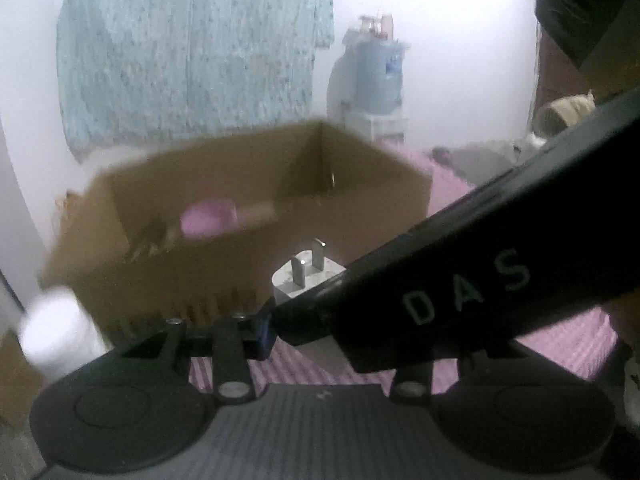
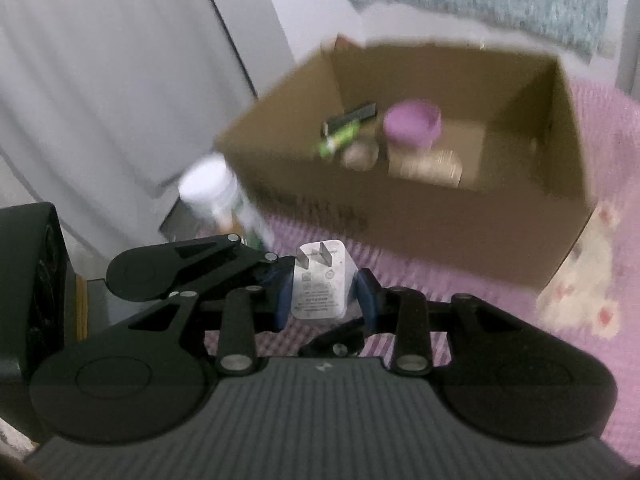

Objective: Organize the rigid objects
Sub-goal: 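Lift the white charger with the right tool and carry it into the box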

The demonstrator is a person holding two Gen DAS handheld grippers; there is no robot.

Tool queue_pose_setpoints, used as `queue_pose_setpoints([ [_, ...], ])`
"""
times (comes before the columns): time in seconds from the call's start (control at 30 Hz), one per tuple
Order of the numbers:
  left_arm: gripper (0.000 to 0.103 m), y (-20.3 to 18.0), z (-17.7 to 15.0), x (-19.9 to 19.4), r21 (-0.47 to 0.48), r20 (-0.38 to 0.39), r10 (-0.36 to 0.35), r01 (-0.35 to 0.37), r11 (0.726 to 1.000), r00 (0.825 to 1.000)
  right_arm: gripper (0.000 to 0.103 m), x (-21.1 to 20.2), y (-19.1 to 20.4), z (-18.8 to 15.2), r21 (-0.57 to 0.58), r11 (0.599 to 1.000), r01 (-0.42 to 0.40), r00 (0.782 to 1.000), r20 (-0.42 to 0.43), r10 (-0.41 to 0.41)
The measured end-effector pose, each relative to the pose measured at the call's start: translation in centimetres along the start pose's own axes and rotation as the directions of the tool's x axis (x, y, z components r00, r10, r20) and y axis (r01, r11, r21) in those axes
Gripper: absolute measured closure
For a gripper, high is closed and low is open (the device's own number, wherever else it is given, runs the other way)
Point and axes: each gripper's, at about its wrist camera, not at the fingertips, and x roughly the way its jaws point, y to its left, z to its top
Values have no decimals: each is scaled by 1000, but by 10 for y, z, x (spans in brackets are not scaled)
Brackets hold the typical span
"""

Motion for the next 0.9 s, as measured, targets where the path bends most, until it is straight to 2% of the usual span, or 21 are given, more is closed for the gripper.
queue_pose_setpoints([
  [0.1,56,2,36,-2,4,40,15,-15,1000,999,70,-22,-2,28,-21,1000,8,998,62,-7],
  [0.2,56,8,72,12,-15,45,9,-9,1000,999,70,-33,-13,58,-33,999,7,996,89,-4],
  [0.37,56,37,118,70,-138,-42,-65,59,989,997,70,-14,-50,113,-2,1000,6,999,34,-6],
  [0.57,56,64,134,143,-248,-155,-105,64,967,982,71,38,-102,165,88,996,14,998,-67,-8],
  [0.77,52,77,136,189,-296,-224,-85,16,955,971,77,89,-128,180,119,992,30,993,-120,-16],
  [0.9,52,91,136,199,-367,-257,-131,28,930,958,77,115,-138,180,131,991,40,990,-139,-21],
])
